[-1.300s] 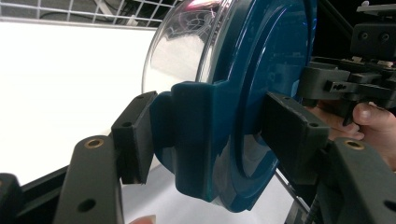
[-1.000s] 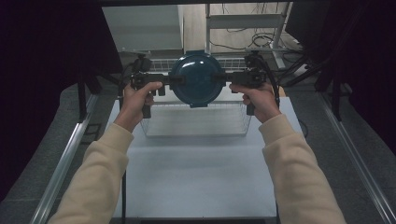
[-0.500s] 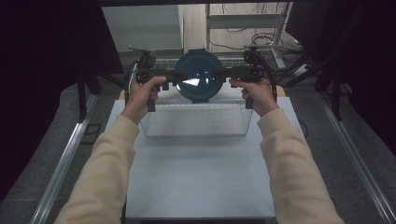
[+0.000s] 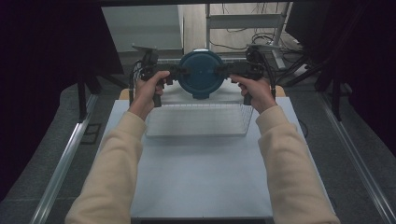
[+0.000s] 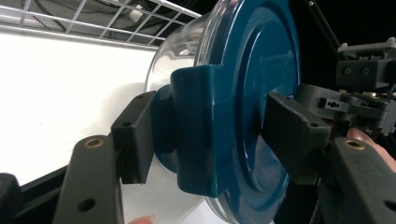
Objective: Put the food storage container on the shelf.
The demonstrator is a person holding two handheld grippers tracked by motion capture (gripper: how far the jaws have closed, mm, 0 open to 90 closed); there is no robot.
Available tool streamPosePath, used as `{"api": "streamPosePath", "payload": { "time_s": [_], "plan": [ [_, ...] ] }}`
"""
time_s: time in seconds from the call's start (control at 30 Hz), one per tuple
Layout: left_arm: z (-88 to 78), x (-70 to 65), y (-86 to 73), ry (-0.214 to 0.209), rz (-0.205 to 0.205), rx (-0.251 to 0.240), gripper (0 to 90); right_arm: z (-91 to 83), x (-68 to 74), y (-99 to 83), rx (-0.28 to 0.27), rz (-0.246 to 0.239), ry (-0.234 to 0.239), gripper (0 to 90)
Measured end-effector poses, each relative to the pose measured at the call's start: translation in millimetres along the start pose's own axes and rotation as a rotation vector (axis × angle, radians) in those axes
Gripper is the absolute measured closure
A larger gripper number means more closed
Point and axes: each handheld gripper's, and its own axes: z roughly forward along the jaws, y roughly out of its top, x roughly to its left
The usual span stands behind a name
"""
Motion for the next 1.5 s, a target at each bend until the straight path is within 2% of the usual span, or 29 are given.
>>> {"api": "streamPosePath", "payload": {
  "time_s": [0.07,0.13,0.2,0.27,0.4,0.47,0.57,0.63,0.7,0.77,0.8,0.87,0.93,0.97,1.0,1.03,1.1,1.23,1.33,1.47,1.5],
  "plan": [
    [1.9,3.2,0.7,-0.004,-0.034,0.007,37.0,1.2,-0.8,-0.3,0.013,0.022,-0.004,40.3],
    [4.5,7.4,1.3,-0.005,-0.069,0.018,35.7,5.1,-4.6,-1.2,0.034,0.085,-0.01,38.3],
    [7.2,11.1,1.3,-0.007,-0.086,0.019,34.3,8.8,-9.4,-1.6,0.051,0.141,-0.004,37.3],
    [8.0,13.5,1.4,-0.011,-0.095,0.017,34.0,10.3,-12.3,-1.8,0.045,0.166,0.001,37.1],
    [8.1,15.5,1.0,-0.012,-0.096,0.022,33.1,14.4,-16.7,-3.0,0.032,0.192,0.005,36.1],
    [8.0,15.9,0.5,-0.016,-0.094,0.019,33.0,14.8,-16.3,-3.1,0.027,0.187,0.002,35.6],
    [9.2,14.1,-1.2,-0.006,-0.053,0.01,30.0,16.3,-12.1,-4.9,0.014,0.168,-0.02,31.9],
    [7.7,12.4,-1.8,0.012,-0.039,-0.014,23.9,17.0,-6.8,-5.8,-0.017,0.135,-0.054,23.1],
    [4.6,9.9,-2.0,0.018,-0.028,-0.043,19.6,13.8,-1.3,-5.6,-0.069,0.092,-0.077,20.9],
    [-1.3,3.7,-2.7,0.05,0.01,-0.07,17.7,8.3,8.2,-6.7,-0.146,-0.008,-0.113,16.6],
    [-4.6,0.0,-3.4,0.07,0.038,-0.079,17.6,5.0,13.9,-7.2,-0.162,-0.053,-0.123,14.3],
    [-13.3,-6.1,-5.2,0.09,0.084,-0.096,17.4,-0.1,20.3,-9.0,-0.167,-0.104,-0.127,12.0],
    [-22.0,-11.4,-7.9,0.094,0.12,-0.107,17.5,-5.7,24.3,-11.0,-0.151,-0.145,-0.129,11.8],
    [-27.7,-15.7,-10.9,0.102,0.152,-0.108,17.5,-9.5,26.4,-12.8,-0.141,-0.169,-0.127,11.6],
    [-31.2,-18.1,-13.5,0.11,0.174,-0.108,17.6,-14.8,29.0,-15.9,-0.132,-0.211,-0.136,11.6],
    [-37.2,-21.6,-18.7,0.122,0.21,-0.101,17.9,-18.2,30.6,-18.3,-0.127,-0.237,-0.149,11.7],
    [-45.4,-26.5,-28.9,0.123,0.245,-0.093,18.2,-28.4,34.7,-29.1,-0.114,-0.305,-0.176,11.9],
    [-61.0,-32.0,-54.7,0.114,0.293,-0.091,18.3,-46.0,37.1,-55.1,-0.12,-0.395,-0.197,13.6],
    [-71.6,-33.3,-76.7,0.099,0.312,-0.069,18.6,-59.6,35.2,-77.2,-0.112,-0.43,-0.176,14.2],
    [-86.1,-32.0,-108.2,0.093,0.349,-0.071,18.7,-76.2,28.7,-106.7,-0.107,-0.465,-0.189,14.9],
    [-91.0,-29.4,-121.0,0.079,0.351,-0.076,18.8,-80.4,26.6,-114.4,-0.109,-0.468,-0.191,15.2]
  ]
}}
